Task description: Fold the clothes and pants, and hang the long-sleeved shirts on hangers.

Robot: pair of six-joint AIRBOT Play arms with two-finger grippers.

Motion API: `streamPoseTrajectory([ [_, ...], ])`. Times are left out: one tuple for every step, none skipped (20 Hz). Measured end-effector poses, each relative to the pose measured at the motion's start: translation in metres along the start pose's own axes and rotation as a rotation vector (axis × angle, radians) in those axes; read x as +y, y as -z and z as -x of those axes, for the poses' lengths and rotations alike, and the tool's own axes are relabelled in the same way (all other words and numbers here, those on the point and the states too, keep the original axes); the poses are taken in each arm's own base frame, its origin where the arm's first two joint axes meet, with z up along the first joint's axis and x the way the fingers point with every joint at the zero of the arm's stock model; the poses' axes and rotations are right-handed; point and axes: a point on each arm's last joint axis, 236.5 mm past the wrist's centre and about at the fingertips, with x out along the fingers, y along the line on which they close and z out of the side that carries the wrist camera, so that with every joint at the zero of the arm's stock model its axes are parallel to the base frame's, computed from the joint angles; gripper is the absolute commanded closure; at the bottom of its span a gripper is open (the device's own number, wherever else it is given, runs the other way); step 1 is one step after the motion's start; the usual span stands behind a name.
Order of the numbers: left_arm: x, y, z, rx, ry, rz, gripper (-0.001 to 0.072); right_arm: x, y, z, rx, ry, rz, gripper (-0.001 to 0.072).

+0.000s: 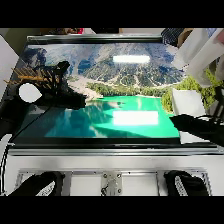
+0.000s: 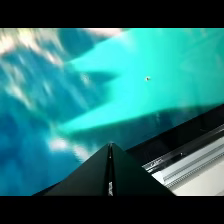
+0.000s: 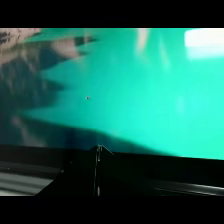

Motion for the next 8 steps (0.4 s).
streamPoseTrajectory([
  [0.000,0.000,0.000,0.000,0.001,0.000,0.0698,0.005,0.007,-0.006,0.031,-0.018,0.011,0.0700],
  [0.000,0.000,0.000,0.000,0.001,0.000,0.0699,0.009,0.013,-0.011,0.060,-0.032,0.023,0.0700],
  [0.000,0.000,0.000,0.000,0.001,0.000,0.0699,0.012,0.017,-0.015,0.083,-0.043,0.030,0.0700],
  [0.000,0.000,0.000,-0.001,0.001,0.000,0.0698,0.014,0.021,-0.018,0.099,-0.049,0.034,0.0700],
  [0.000,0.000,0.000,-0.001,0.001,0.000,0.0698,0.015,0.023,-0.020,0.112,-0.054,0.039,0.0700],
  [0.000,0.000,0.000,-0.001,0.001,0.000,0.0699,0.016,0.025,-0.022,0.121,-0.058,0.041,0.0700],
  [0.000,0.000,0.000,-0.001,0.001,0.000,0.0699,0.017,0.026,-0.023,0.127,-0.060,0.043,0.0700],
  [0.000,0.000,0.000,-0.001,0.001,0.000,0.0698,0.017,0.027,-0.024,0.131,-0.061,0.044,0.0700],
])
